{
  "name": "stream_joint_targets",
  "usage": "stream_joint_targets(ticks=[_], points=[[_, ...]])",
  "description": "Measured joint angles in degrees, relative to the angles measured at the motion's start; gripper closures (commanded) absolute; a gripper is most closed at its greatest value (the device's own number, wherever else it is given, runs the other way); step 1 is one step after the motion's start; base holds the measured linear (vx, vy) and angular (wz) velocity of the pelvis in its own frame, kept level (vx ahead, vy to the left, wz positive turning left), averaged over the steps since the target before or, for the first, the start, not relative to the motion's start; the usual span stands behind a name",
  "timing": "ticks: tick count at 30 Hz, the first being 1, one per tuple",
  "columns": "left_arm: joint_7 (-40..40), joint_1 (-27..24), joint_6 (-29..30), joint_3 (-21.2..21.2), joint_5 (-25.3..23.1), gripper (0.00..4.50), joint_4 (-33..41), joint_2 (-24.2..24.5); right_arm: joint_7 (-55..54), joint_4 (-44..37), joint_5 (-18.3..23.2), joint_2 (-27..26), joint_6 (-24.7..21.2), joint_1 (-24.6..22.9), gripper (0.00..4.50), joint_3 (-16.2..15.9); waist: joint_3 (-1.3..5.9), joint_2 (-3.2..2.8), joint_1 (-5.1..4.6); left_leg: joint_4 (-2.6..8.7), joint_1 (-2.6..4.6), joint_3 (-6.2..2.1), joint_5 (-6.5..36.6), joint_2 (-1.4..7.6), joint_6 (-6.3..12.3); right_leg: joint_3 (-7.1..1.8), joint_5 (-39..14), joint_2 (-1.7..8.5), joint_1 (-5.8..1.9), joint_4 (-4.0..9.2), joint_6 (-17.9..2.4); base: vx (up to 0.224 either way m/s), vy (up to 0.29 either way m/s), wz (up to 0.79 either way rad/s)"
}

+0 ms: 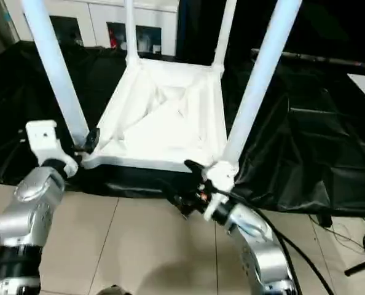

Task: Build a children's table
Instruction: Flip table

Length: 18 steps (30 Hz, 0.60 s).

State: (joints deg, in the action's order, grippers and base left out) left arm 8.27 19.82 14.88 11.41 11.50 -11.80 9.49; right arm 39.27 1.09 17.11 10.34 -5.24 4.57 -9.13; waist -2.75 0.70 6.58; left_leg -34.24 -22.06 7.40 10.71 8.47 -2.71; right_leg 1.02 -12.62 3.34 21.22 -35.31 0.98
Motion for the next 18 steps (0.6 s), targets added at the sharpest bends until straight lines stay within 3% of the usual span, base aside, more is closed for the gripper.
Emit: stream_joint_targets(ticks=[18], points=[[1.0,2.8,-0.3,0.0,0.1,2.05,-5.5,0.4,2.6,0.2,0.6,-0.7,-0.8,0.8,0.00,-2.1,-0.21,-0.69,0.21,0.01,-0.02,0.03,0.0,0.02,-0.01,0.01,0.0,0.00,0.00,0.02,0.0,0.000,0.000,0.00]])
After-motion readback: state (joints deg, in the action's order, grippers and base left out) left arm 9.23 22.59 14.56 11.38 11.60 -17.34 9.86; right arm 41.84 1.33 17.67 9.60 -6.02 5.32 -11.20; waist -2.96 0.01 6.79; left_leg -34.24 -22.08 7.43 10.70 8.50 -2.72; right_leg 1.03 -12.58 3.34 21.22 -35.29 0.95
